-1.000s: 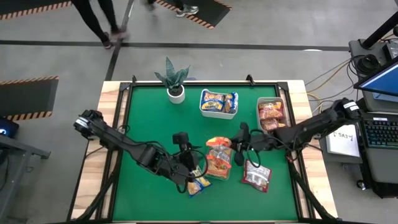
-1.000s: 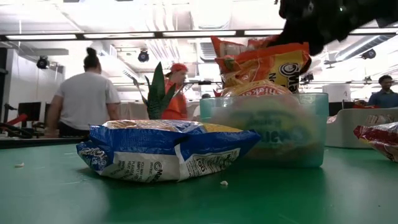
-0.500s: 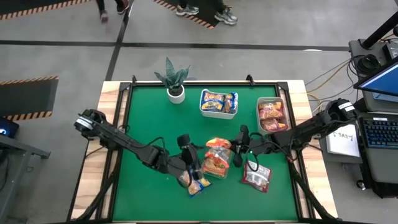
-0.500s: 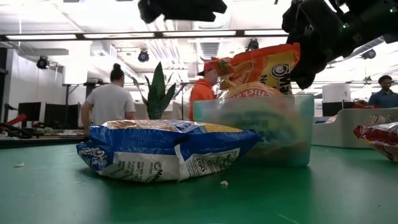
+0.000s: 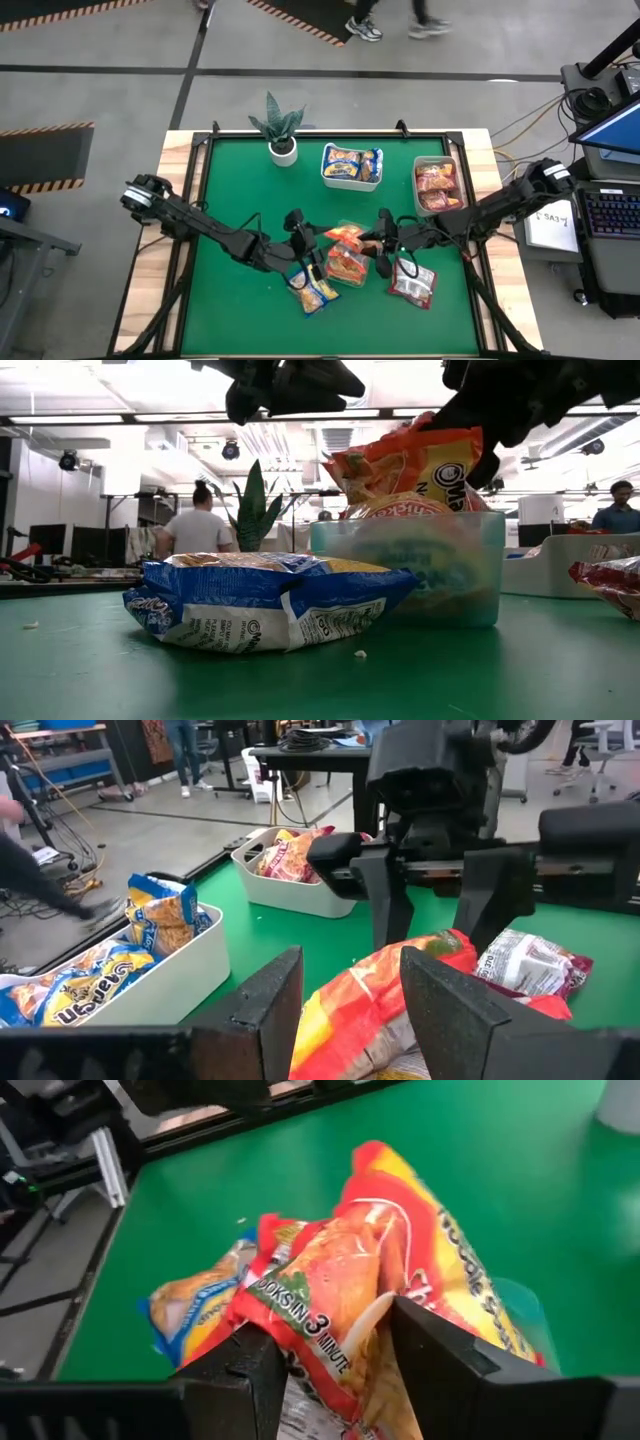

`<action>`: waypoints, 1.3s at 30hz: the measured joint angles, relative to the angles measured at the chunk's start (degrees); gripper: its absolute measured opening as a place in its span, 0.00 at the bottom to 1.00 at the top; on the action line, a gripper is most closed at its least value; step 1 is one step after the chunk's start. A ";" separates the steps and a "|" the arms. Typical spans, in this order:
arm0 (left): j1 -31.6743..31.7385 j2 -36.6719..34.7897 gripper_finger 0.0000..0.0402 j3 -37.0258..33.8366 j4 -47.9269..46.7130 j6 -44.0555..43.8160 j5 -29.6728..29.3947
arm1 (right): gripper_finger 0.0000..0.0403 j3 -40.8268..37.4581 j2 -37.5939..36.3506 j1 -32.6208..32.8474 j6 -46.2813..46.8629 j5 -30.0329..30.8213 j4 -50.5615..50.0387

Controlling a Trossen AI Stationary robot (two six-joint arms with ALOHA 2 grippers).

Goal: Sort Maruchan noodles
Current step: Put the orange noodle pack into the green bin

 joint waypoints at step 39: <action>5.48 6.14 0.38 0.61 0.00 -7.87 9.34 | 0.03 4.09 -0.71 3.43 7.03 9.45 -25.79</action>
